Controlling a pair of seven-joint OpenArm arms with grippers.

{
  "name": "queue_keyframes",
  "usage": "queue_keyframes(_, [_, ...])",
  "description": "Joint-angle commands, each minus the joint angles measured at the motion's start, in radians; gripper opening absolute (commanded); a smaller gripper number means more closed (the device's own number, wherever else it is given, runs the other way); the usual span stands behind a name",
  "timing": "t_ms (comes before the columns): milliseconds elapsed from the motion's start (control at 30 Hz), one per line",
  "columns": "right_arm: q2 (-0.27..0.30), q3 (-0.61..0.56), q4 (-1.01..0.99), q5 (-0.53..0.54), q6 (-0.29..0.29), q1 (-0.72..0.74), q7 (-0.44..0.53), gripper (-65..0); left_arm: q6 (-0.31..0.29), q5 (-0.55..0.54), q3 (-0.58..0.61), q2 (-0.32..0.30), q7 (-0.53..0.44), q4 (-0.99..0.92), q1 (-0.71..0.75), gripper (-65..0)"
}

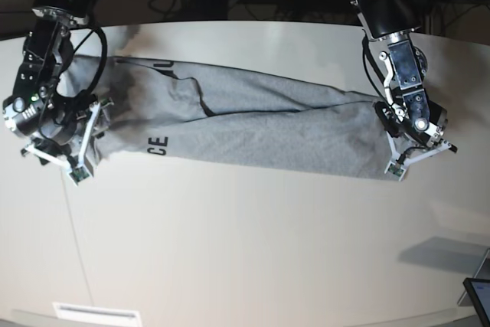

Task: Fold the T-shirt properly
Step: 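Hold the hem end with the left gripper and adjust the collar end with the right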

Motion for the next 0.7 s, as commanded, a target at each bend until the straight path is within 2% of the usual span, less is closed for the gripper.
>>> queue_keyframes(0, [0.008,0.002,0.007,0.003,0.002,0.029,0.013,-23.6,0.003,0.011,-0.003,-0.013,-0.005,0.014,-0.017,-41.3])
queue_keyframes(267, [0.008,-0.004,-0.163,0.003,0.002,0.129,0.014,-37.4,0.003,0.011,-0.002,-0.013,-0.004,0.014,-0.017,-41.3])
queue_keyframes(533, [0.007,-0.007,-0.2,0.003,0.002,0.178,0.014,-37.9,0.003,0.011,-0.002,-0.013,-0.004,0.014,-0.017,-41.3])
queue_keyframes(667, [-0.012,-0.007,-0.273,0.003,0.002,0.204,0.014,-38.2,0.003,0.011,-0.002,-0.013,-0.004,0.014,-0.017,-41.3])
